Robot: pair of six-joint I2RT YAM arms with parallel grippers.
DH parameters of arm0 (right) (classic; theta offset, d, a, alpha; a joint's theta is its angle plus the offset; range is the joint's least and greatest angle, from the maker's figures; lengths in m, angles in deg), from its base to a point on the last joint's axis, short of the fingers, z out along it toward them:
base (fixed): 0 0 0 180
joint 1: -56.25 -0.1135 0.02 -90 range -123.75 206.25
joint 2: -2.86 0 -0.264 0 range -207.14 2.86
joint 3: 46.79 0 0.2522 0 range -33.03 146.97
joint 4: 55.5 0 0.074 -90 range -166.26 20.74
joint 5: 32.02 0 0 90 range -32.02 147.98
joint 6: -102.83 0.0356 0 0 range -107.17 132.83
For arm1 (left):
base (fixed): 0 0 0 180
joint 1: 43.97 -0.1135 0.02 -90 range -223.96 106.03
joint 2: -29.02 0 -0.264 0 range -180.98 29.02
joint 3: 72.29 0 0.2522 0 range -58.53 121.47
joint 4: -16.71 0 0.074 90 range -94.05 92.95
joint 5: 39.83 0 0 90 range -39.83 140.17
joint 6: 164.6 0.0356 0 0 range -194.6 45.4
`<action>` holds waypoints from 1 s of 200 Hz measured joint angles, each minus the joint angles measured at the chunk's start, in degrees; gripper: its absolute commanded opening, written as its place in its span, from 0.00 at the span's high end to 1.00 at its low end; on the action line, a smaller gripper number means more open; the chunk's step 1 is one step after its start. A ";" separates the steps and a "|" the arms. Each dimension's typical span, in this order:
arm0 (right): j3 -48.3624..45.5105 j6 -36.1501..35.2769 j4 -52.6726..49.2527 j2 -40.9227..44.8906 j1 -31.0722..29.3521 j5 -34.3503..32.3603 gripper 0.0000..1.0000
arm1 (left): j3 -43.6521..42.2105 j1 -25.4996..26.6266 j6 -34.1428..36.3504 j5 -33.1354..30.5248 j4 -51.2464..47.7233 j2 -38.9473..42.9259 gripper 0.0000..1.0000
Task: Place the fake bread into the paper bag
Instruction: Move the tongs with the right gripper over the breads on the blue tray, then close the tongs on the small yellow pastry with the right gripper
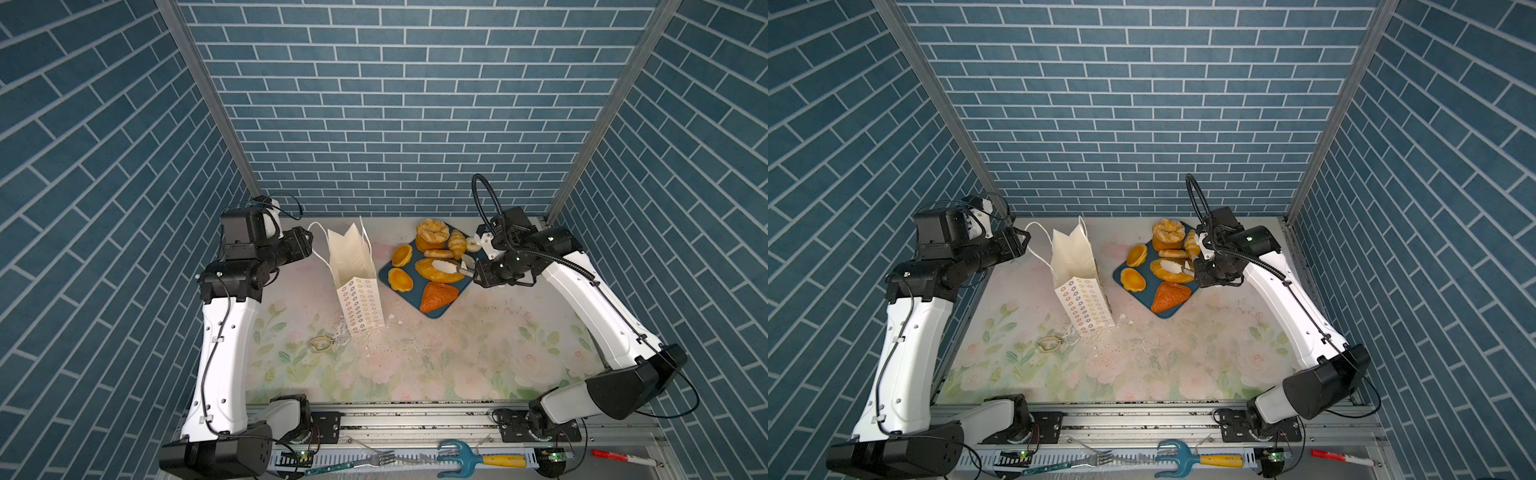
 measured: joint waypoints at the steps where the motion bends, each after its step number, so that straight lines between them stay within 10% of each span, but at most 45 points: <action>1: 0.02 0.00 0.02 -0.11 -0.02 -0.02 0.56 | 0.00 0.00 0.00 -0.02 0.00 0.00 0.38; 200: 11.34 -10.80 8.81 -24.70 -9.81 0.04 0.53 | 0.57 0.00 0.46 -0.28 -1.88 -1.03 0.37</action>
